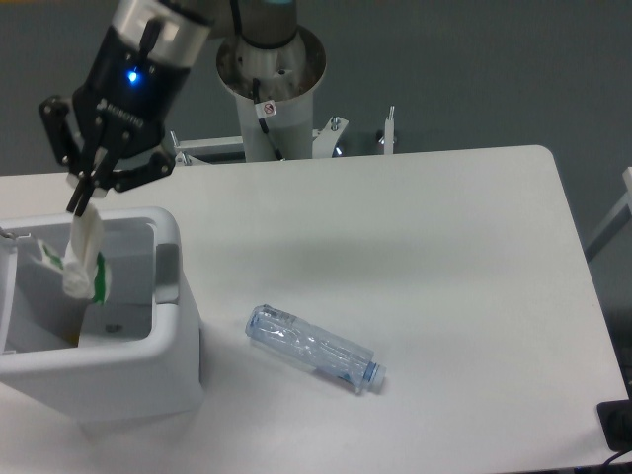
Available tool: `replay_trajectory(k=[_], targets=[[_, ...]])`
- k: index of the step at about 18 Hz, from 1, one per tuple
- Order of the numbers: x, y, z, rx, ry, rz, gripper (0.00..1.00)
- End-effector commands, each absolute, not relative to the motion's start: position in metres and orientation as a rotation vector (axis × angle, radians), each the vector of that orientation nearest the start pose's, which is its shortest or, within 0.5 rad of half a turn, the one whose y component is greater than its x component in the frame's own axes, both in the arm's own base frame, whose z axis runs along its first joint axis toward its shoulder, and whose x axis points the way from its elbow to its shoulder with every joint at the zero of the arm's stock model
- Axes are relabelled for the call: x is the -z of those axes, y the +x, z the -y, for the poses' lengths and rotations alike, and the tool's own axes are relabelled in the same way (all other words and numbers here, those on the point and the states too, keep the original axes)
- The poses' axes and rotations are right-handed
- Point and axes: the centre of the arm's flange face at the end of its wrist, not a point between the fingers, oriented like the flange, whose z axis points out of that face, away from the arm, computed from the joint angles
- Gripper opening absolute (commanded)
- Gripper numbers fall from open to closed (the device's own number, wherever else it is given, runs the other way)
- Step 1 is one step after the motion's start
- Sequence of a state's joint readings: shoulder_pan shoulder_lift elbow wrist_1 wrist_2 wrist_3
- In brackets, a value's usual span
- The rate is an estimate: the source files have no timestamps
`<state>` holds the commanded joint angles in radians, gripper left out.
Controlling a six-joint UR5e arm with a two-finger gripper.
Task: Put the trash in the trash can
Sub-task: 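Open the gripper to drop the cup into the bin, then move the gripper down onto the crumpled clear water bottle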
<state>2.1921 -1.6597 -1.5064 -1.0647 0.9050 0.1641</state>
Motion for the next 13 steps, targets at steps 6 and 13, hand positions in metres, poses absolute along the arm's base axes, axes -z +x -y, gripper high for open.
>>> replay_trajectory(k=[6, 13], targets=[[-0.561, -0.210, -0.552, 0.550, -2.319, 0.595, 1.00], [-0.482, -0.323, -0.542, 0.331, -2.329, 1.149, 1.00]])
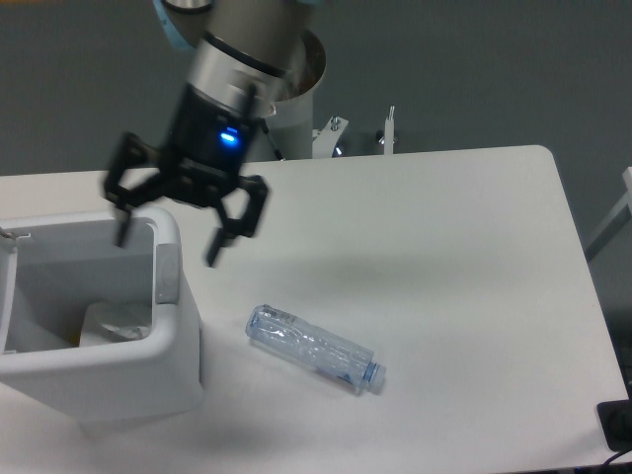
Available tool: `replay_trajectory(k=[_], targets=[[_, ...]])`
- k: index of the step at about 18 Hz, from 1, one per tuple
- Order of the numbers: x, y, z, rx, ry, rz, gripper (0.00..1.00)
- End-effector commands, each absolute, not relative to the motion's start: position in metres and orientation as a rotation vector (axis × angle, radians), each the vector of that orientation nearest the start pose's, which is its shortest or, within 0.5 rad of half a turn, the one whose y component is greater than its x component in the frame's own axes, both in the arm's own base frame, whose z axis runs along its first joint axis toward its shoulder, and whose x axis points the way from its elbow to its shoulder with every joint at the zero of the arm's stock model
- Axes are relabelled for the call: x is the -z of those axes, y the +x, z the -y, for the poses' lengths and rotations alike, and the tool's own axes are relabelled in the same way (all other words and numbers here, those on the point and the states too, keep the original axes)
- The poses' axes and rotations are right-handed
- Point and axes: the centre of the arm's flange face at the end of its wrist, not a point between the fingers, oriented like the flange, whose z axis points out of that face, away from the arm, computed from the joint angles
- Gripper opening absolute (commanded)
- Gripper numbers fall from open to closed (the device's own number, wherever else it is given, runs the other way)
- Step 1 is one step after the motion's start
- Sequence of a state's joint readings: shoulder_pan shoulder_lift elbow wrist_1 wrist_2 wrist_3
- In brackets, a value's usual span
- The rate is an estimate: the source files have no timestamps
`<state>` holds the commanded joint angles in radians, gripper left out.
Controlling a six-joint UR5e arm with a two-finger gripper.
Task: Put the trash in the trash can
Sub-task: 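Move the gripper down onto the crumpled clear water bottle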
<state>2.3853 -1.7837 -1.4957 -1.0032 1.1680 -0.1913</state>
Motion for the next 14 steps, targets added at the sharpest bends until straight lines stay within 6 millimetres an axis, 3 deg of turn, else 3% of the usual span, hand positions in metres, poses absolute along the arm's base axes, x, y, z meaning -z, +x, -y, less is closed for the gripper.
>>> replay_trajectory(k=[3, 6, 11, 14], targets=[[-0.437, -0.350, -0.549, 0.216, -2.307, 1.427, 1.00], [-0.404, -0.359, -0.552, 0.192, -2.330, 1.505, 1.00], [-0.318, -0.380, -0.551, -0.006, -2.397, 1.722, 1.00], [-0.287, -0.387, -0.557, -0.019, -2.385, 1.810, 1.00]])
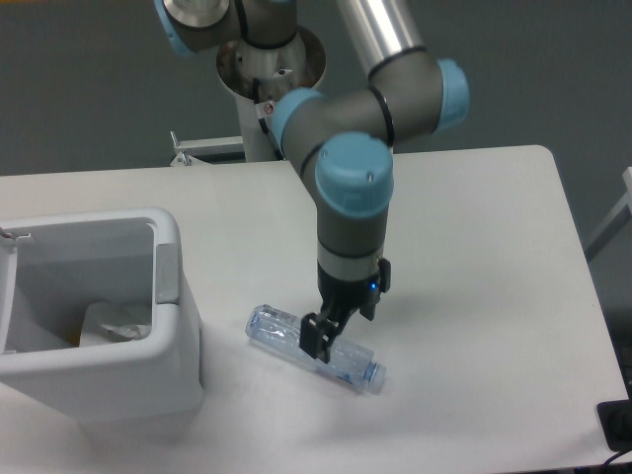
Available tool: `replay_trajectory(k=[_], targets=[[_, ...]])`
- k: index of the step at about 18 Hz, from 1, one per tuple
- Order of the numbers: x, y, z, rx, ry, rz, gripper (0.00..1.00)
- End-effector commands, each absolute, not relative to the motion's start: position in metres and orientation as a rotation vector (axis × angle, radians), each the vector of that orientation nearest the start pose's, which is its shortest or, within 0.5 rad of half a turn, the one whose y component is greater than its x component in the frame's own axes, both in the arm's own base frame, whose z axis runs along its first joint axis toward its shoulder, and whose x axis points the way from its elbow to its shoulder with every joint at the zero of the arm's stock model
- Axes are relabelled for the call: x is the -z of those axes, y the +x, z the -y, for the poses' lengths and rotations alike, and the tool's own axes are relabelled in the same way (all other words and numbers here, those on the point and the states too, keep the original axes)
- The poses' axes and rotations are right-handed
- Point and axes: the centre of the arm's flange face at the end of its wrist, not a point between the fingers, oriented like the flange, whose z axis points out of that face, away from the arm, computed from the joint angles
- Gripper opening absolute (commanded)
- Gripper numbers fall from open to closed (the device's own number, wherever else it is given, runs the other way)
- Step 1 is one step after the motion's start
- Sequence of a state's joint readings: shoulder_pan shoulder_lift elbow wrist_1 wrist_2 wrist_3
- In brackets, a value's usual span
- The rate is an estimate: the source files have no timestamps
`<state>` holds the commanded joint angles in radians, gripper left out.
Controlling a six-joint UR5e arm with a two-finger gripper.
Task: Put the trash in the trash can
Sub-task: 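Move the gripper down onto the crumpled clear water bottle, then close the gripper on the bottle cap end and lift it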
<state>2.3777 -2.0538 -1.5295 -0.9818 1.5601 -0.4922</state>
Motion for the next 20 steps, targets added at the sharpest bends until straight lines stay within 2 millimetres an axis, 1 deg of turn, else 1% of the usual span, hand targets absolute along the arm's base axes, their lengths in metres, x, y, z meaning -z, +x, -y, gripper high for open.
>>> replay_trajectory(k=[1, 2, 3, 5, 9, 12, 15, 18, 20], targets=[[-0.276, -0.390, -0.560, -0.015, -2.397, 1.820, 1.00], [-0.258, -0.396, -0.563, -0.015, -2.407, 1.837, 1.00], [-0.245, -0.398, -0.566, -0.031, -2.414, 1.846, 1.00], [-0.240, -0.400, -0.566, -0.066, -2.414, 1.848, 1.00], [-0.217, -0.403, -0.569, -0.069, -2.434, 1.869, 1.00], [-0.209, -0.404, -0.570, -0.066, -2.418, 1.901, 1.00], [-0.197, -0.397, -0.576, -0.063, -2.444, 1.894, 1.00], [-0.191, -0.399, -0.578, -0.078, -2.450, 1.896, 1.00], [-0.189, -0.393, -0.581, -0.113, -2.467, 1.883, 1.00]])
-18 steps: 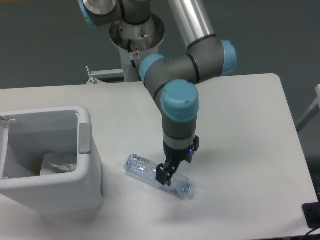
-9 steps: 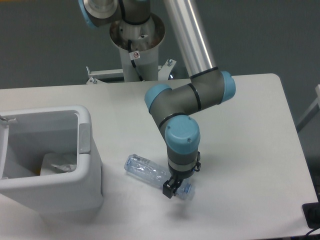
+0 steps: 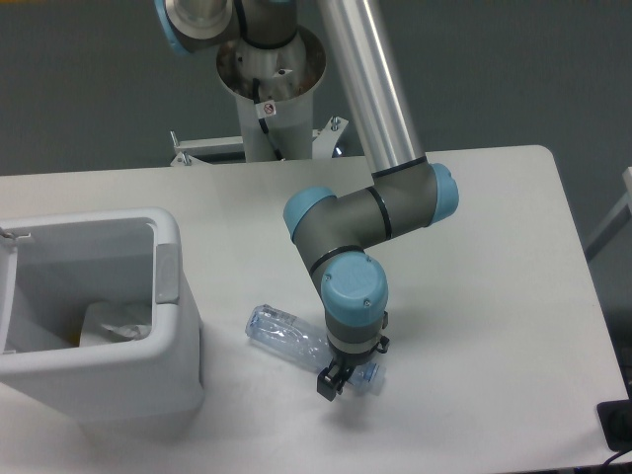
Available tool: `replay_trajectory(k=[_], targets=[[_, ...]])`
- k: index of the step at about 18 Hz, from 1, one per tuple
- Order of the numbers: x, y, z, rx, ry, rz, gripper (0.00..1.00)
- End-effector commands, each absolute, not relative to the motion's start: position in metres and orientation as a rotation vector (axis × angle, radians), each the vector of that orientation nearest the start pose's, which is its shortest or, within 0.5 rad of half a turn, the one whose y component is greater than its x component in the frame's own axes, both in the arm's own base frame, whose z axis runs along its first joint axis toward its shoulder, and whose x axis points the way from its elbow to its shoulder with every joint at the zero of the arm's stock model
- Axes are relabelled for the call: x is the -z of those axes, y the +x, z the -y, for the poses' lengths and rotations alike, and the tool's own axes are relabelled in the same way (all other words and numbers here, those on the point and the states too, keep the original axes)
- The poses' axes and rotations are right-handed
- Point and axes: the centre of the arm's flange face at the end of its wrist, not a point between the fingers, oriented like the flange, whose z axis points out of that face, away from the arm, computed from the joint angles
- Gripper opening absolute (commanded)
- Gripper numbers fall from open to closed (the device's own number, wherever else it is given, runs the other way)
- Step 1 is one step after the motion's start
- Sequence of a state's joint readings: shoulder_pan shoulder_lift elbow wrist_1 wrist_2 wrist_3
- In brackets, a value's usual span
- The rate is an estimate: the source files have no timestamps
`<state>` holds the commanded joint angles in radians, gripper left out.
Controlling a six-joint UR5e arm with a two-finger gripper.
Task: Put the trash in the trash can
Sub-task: 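Close the gripper on the bottle cap end and lift it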
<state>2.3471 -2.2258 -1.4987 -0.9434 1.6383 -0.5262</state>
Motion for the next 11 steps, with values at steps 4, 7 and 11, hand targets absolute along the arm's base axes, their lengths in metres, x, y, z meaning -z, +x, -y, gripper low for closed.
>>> replay_trajectory(k=[4, 7, 11], targets=[[-0.1804, -0.3928, -0.5819, -0.115, -2.479, 1.888, 0.90], [-0.1797, -0.3924, -0.5817, -0.113, -2.480, 1.889, 0.84], [-0.1812, -0.3921, -0.5812, -0.115, -2.479, 1.888, 0.76]])
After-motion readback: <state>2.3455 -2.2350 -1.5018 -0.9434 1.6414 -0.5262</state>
